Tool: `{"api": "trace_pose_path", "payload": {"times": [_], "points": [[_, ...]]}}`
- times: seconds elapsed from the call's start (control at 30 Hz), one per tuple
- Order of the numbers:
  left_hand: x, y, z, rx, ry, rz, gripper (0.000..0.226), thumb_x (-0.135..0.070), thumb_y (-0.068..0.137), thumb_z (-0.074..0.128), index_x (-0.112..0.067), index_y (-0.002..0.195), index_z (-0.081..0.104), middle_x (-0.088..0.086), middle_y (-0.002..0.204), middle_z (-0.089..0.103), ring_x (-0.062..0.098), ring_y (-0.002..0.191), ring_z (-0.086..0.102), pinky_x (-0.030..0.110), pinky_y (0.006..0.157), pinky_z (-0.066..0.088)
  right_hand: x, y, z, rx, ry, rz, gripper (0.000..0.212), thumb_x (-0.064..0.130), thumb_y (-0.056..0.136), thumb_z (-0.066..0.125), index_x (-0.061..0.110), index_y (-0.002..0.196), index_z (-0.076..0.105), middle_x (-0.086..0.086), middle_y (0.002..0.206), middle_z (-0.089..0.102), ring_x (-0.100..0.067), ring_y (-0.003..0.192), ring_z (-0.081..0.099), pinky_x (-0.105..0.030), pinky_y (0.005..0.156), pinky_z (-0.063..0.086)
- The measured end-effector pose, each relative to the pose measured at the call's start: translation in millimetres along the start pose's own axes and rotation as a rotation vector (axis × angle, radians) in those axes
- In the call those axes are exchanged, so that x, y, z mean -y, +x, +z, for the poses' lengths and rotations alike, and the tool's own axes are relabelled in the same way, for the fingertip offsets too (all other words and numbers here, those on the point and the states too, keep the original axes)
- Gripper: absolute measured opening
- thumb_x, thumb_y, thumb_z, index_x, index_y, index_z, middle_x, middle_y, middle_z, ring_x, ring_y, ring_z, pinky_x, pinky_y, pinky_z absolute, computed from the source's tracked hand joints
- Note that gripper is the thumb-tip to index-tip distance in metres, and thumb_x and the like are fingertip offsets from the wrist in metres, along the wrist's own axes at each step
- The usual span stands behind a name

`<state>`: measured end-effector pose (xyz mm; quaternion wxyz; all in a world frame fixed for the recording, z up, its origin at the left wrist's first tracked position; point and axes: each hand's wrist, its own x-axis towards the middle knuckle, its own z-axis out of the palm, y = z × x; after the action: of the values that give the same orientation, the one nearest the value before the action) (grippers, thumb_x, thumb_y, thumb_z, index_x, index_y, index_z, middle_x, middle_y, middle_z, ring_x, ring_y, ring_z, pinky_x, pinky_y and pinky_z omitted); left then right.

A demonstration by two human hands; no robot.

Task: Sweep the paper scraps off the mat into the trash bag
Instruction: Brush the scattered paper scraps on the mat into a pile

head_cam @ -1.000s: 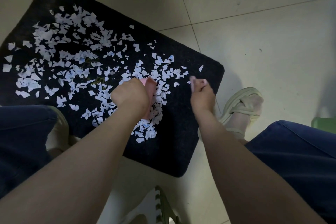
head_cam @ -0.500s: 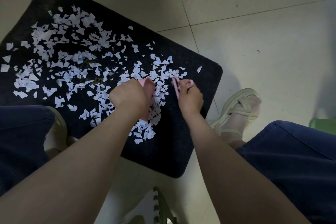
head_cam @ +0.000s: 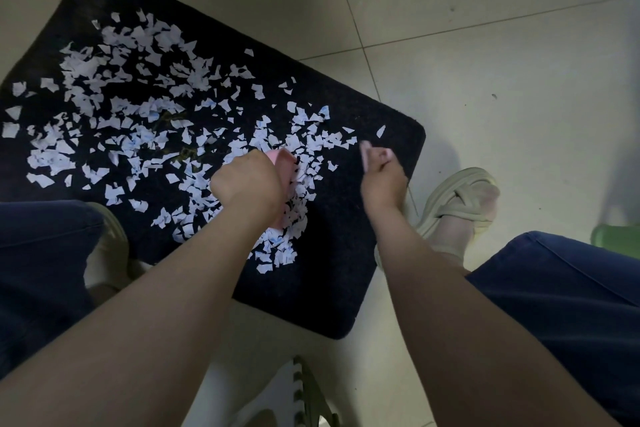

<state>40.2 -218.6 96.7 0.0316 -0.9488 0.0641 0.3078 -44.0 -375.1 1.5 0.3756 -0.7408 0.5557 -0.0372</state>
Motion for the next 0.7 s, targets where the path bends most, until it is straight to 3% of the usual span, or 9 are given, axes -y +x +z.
{"api": "trace_pose_path", "payload": {"times": [0.1,0.23,0.3,0.37,0.43,0.6,0.7], "points": [[-1.2,-0.2,0.2,0.005,0.0,0.0,0.028,-0.021,0.097,0.034,-0.006,0.104,0.057,0.005,0.065,0.041,0.02,0.06,0.045,0.021,0.051,0.028,14.5,-6.5,5.2,-0.004,-0.023,-0.063,0.034,0.038,0.101,0.042,0.013,0.099,0.065,0.0,0.081,0.061,-0.022,0.078,0.059,-0.027,0.065,0.039],[-0.8,1.1,-0.4,0.019,-0.014,-0.018,0.025,-0.021,0.096,0.036,-0.006,0.103,0.056,0.005,0.064,0.039,0.022,0.065,0.046,0.021,0.052,0.026,4.7,16.1,-7.5,-0.307,0.03,0.027,0.05,0.06,0.094,0.023,0.024,0.092,0.059,0.0,0.086,0.068,-0.028,0.083,0.061,-0.036,0.073,0.05],[1.1,2.6,-0.7,0.018,-0.017,-0.028,0.026,-0.021,0.096,0.037,-0.005,0.105,0.056,0.006,0.068,0.042,0.024,0.071,0.047,0.021,0.052,0.026,-2.0,33.7,-20.4,-0.402,-0.014,0.034,0.045,0.055,0.096,0.026,0.025,0.095,0.06,-0.002,0.091,0.069,-0.031,0.09,0.059,-0.039,0.081,0.05],[1.8,3.6,-0.6,0.016,-0.02,-0.027,0.028,-0.021,0.096,0.038,-0.004,0.108,0.056,0.007,0.074,0.045,0.024,0.073,0.047,0.021,0.052,0.026,-5.6,46.1,-28.4,-0.331,-0.04,0.069,0.035,0.041,0.1,0.032,0.025,0.105,0.063,-0.003,0.098,0.068,-0.03,0.099,0.057,-0.035,0.087,0.045],[1.6,4.1,0.2,0.019,-0.02,-0.022,0.028,-0.021,0.096,0.038,-0.004,0.108,0.056,0.007,0.074,0.045,0.024,0.074,0.047,0.022,0.052,0.026,-3.6,48.4,-26.2,-0.193,0.037,0.047,0.029,0.037,0.101,0.036,0.025,0.098,0.063,-0.001,0.097,0.068,-0.024,0.098,0.057,-0.03,0.082,0.041],[-0.6,4.8,-0.2,0.028,-0.016,-0.026,0.026,-0.021,0.095,0.038,-0.005,0.106,0.055,0.005,0.064,0.038,0.024,0.072,0.047,0.023,0.052,0.028,23.4,10.7,0.5,0.169,0.029,-0.13,0.029,0.035,0.102,0.043,0.017,0.102,0.066,0.004,0.077,0.059,-0.012,0.067,0.054,-0.022,0.055,0.038],[0.5,6.0,-0.5,0.021,-0.027,-0.039,0.017,-0.021,0.095,0.037,-0.009,0.094,0.05,0.005,0.066,0.043,0.024,0.072,0.049,0.023,0.055,0.032,24.2,2.3,7.0,0.152,0.106,-0.13,0.033,0.034,0.101,0.046,0.01,0.101,0.068,0.002,0.08,0.063,-0.007,0.064,0.055,-0.02,0.054,0.041]]}}
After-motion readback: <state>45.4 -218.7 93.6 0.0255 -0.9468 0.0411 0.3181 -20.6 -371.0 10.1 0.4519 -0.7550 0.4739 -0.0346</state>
